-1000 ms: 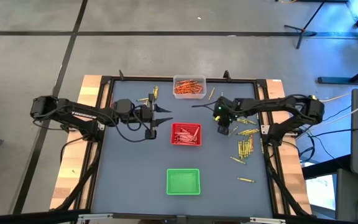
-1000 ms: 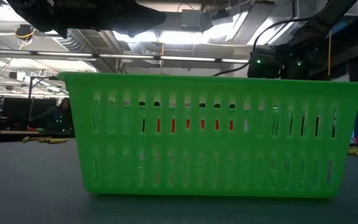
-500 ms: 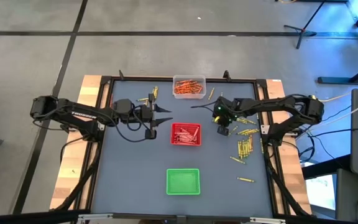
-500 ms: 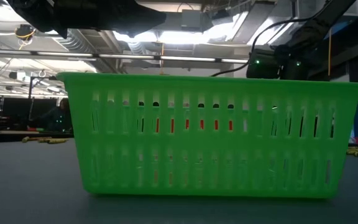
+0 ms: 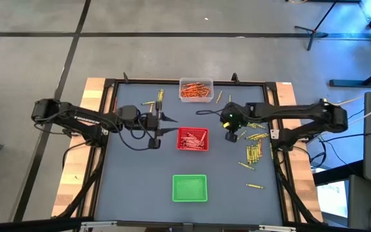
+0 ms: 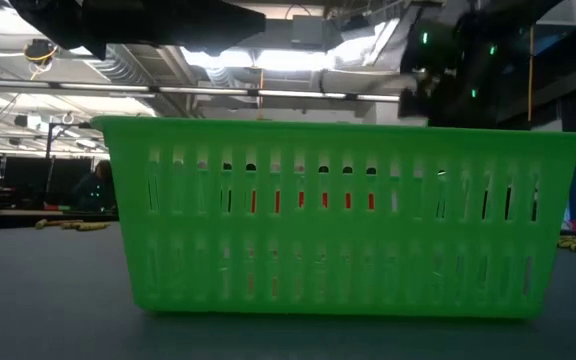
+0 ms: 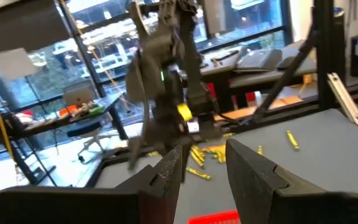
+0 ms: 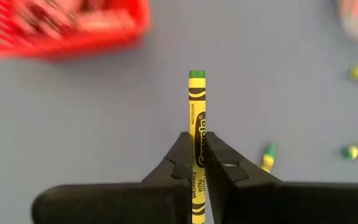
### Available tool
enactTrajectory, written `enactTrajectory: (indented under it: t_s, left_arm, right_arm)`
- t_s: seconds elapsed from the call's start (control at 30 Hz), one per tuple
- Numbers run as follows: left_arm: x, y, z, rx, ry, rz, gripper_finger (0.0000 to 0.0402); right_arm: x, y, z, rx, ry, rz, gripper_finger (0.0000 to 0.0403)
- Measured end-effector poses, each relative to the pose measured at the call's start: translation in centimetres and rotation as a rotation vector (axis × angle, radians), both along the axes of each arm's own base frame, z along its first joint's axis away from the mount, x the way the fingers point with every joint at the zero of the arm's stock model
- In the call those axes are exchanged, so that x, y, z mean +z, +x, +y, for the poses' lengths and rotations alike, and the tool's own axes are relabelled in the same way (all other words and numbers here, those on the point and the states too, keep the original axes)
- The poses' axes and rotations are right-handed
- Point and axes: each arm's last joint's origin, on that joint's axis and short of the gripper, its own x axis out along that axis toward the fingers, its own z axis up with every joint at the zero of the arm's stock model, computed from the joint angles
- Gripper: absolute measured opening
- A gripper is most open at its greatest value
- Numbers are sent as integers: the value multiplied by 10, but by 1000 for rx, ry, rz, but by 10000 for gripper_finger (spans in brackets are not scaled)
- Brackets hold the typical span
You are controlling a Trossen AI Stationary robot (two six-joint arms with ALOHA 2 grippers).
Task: Sort crayons
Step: Put the green crayon into the green bin
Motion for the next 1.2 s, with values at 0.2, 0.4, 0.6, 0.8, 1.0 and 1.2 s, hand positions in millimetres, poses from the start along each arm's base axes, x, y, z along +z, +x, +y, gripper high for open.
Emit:
enactTrajectory:
  t_s: [0.2,0.4,0.6,0.8,1.0,1.2]
  left_arm:
    - [-4,0,-19,-59,-50,41,109]
    - [-10,-2,-43,-42,-93,102,109]
    - [-10,-5,-62,-35,-105,102,109]
    - [-10,-7,-69,-10,-121,98,109]
    - [-10,-8,-74,-26,-140,99,109]
    - [-10,-9,-78,-40,-139,97,109]
  right_arm:
    - [35,17,35,64,-33,-85,10]
    - [61,27,78,128,-5,-211,14]
    - [70,31,120,196,56,-348,12]
    - [65,42,151,268,93,-434,15]
    - [48,57,176,323,119,-479,16]
    - [31,71,193,359,150,-517,16]
